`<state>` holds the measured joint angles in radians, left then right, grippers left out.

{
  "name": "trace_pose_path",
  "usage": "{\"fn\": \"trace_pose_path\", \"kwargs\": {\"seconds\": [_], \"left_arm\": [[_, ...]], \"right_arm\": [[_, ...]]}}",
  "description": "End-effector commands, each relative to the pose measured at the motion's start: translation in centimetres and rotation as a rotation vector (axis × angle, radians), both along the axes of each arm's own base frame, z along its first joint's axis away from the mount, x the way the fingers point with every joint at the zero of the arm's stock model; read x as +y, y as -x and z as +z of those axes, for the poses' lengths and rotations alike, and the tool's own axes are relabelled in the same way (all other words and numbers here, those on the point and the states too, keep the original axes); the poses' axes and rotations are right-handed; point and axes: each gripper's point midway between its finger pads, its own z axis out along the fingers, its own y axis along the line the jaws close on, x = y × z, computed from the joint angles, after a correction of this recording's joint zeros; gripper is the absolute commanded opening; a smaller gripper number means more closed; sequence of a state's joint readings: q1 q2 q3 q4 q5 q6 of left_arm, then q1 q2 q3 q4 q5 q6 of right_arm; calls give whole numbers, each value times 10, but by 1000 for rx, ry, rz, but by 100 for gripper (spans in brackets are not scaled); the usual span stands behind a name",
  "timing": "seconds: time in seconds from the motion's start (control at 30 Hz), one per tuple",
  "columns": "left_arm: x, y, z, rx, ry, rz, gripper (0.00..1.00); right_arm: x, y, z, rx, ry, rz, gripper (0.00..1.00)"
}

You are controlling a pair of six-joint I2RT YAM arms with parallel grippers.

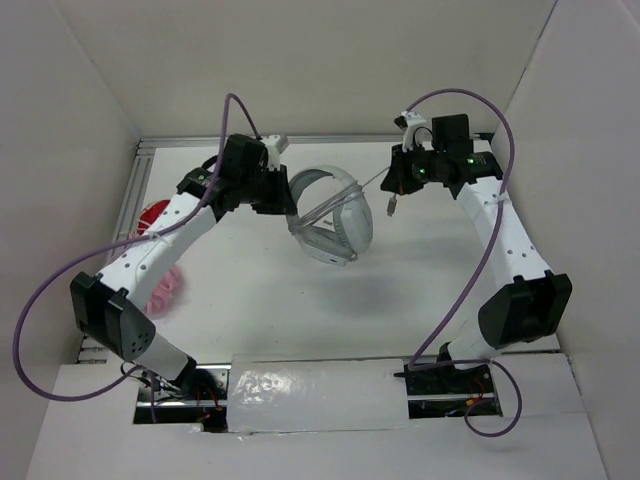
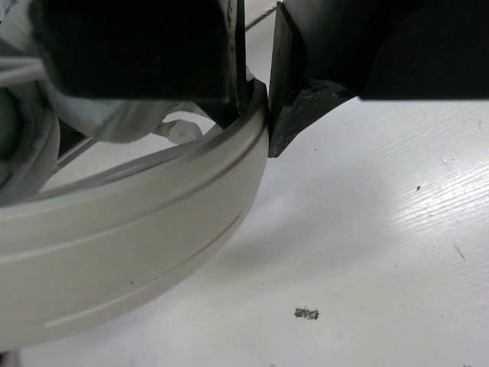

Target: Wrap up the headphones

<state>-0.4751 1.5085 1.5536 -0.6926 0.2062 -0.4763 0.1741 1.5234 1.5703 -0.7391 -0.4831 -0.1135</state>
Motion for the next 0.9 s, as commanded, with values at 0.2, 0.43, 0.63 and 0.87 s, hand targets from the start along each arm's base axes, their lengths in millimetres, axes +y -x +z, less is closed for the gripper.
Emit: {"fn": "trace_pose_path", "kwargs": {"seconds": [0.2,0.43,0.63,0.87], "left_arm": [[19,-21,-49,64,-194,57,0],[24,-23,-78,156,-247,132,0],[44,-25,-105,297,-402,309,0],[28,-26,-107,313,-344,286,0]], "right_arm": [[3,56,76,-15,-307,226,0],[31,69,116,189,-661,351,0],[53,77,143,202,-674,362,0],[61,71,140,240,-683,233,0]]}}
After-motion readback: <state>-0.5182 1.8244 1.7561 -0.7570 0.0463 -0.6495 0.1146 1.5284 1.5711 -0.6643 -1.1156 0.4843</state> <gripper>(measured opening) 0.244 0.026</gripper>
